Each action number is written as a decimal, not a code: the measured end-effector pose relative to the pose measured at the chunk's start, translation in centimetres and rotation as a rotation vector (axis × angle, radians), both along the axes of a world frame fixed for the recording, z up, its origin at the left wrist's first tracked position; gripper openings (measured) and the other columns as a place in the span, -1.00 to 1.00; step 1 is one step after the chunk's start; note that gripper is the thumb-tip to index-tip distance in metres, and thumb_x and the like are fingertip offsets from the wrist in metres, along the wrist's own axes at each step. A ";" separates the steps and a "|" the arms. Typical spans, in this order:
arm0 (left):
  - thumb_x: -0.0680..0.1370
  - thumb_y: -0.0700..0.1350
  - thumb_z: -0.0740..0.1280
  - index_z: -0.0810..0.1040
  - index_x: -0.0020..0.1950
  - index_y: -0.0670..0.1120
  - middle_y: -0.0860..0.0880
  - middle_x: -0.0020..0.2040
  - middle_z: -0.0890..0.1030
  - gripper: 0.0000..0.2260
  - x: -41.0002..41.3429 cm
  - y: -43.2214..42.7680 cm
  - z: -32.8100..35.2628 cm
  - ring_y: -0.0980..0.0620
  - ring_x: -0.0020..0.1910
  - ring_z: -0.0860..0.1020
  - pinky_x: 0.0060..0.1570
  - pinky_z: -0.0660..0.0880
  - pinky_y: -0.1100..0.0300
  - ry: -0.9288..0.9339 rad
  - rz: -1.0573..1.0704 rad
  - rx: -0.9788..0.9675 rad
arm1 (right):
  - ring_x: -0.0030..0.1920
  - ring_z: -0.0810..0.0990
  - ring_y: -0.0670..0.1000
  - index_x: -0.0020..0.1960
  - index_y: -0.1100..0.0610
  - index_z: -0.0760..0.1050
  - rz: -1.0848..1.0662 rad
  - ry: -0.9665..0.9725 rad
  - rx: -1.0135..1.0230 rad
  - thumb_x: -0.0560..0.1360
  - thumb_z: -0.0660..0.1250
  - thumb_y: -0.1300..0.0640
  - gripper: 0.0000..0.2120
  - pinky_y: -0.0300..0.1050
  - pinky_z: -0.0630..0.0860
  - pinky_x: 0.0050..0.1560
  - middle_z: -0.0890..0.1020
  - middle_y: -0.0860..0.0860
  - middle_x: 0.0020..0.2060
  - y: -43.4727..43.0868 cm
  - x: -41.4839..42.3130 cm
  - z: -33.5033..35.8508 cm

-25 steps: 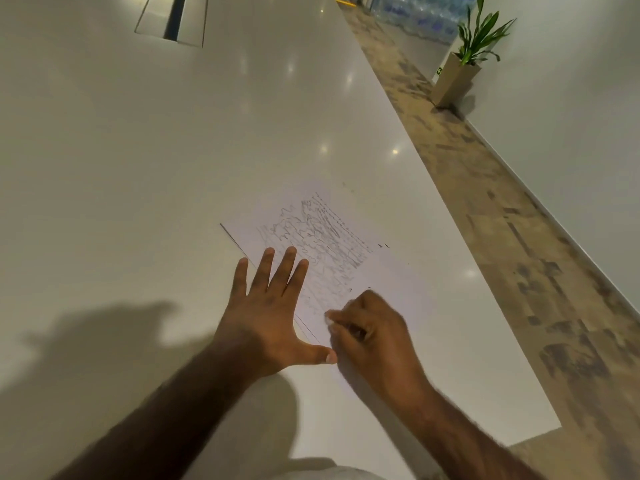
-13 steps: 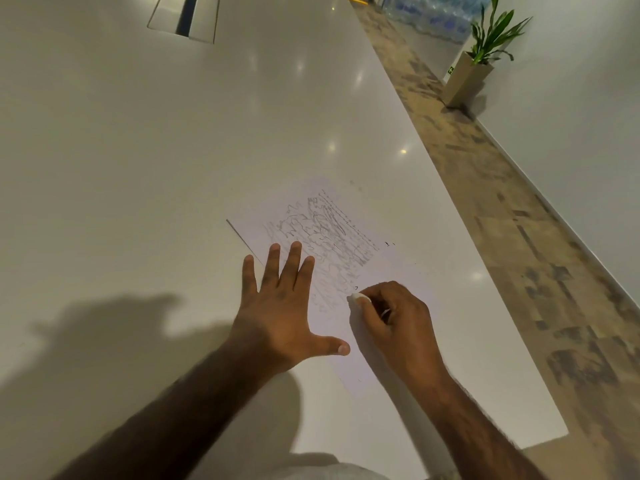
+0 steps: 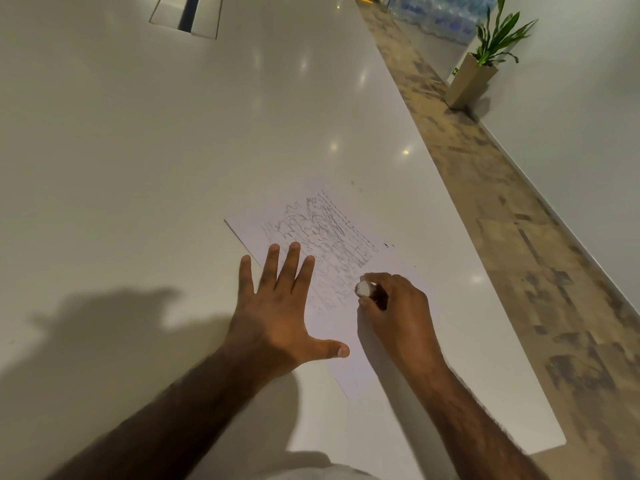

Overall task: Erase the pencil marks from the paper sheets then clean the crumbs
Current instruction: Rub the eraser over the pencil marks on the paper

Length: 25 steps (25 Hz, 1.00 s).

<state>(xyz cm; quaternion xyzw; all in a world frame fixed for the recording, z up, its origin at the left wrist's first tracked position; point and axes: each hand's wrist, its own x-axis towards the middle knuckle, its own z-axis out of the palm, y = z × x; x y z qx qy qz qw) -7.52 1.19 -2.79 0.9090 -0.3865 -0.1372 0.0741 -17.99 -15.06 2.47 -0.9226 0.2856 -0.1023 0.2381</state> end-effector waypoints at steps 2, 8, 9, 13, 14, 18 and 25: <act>0.05 0.76 -0.40 -0.65 0.49 0.07 -0.04 0.49 -0.68 0.21 0.0 0.0 0.1 -0.13 0.49 -0.63 0.44 -0.46 -0.37 -0.001 0.000 0.004 | -0.08 0.61 -0.12 -0.02 0.04 0.63 -0.025 0.000 0.044 0.55 0.41 0.25 -0.88 -0.35 0.47 -0.08 0.65 -0.18 -0.15 0.0 0.0 0.2; 0.07 0.76 -0.37 -0.64 0.50 0.07 -0.04 0.49 -0.67 0.21 0.0 0.0 0.0 -0.12 0.48 -0.64 0.44 -0.49 -0.36 -0.011 0.003 -0.006 | -0.20 0.62 -0.18 -0.17 0.07 0.64 -0.065 0.032 0.054 0.53 0.43 0.18 -0.90 -0.36 0.50 -0.20 0.66 -0.17 -0.26 0.2 0.9 0.9; 0.09 0.76 -0.36 -0.64 0.50 0.06 -0.04 0.50 -0.67 0.21 0.0 0.0 -0.1 -0.12 0.49 -0.63 0.45 -0.48 -0.36 -0.017 0.002 -0.007 | -0.22 0.62 -0.18 -0.19 0.05 0.63 -0.060 0.023 0.065 0.52 0.43 0.17 -0.88 -0.36 0.51 -0.22 0.65 -0.17 -0.29 0.7 0.7 0.8; 0.12 0.74 -0.37 -0.63 0.51 0.04 -0.06 0.50 -0.66 0.19 0.0 0.1 -0.2 -0.13 0.48 -0.64 0.43 -0.51 -0.35 -0.047 0.004 -0.007 | -0.23 0.65 -0.20 -0.26 0.00 0.63 0.035 0.088 0.192 0.49 0.45 0.16 -0.84 -0.36 0.55 -0.25 0.67 -0.14 -0.34 2.5 -0.5 0.8; 0.11 0.74 -0.39 -0.63 0.51 0.04 -0.06 0.50 -0.66 0.19 0.1 0.0 -0.3 -0.13 0.48 -0.64 0.43 -0.52 -0.34 -0.042 0.005 -0.013 | -0.22 0.65 -0.21 -0.23 0.01 0.65 0.011 0.080 0.183 0.50 0.46 0.16 -0.86 -0.38 0.54 -0.22 0.68 -0.15 -0.31 2.5 -0.5 0.8; 0.16 0.74 -0.36 -0.62 0.52 0.04 -0.05 0.51 -0.65 0.17 -0.2 0.1 -0.4 -0.13 0.50 -0.61 0.44 -0.51 -0.33 -0.056 0.004 -0.029 | -0.21 0.67 -0.14 -0.19 0.05 0.66 0.016 0.077 0.260 0.51 0.47 0.15 -0.90 -0.14 0.65 -0.13 0.70 -0.11 -0.26 2.8 -0.7 1.0; 0.17 0.73 -0.33 -0.61 0.52 0.04 -0.06 0.51 -0.65 0.16 0.0 0.0 -0.8 -0.12 0.45 -0.67 0.40 -0.56 -0.33 -0.083 0.011 -0.020 | -0.20 0.67 -0.15 -0.14 0.03 0.68 0.019 0.097 0.301 0.52 0.49 0.13 -0.93 -0.23 0.62 -0.14 0.70 -0.12 -0.23 3.3 -0.5 1.0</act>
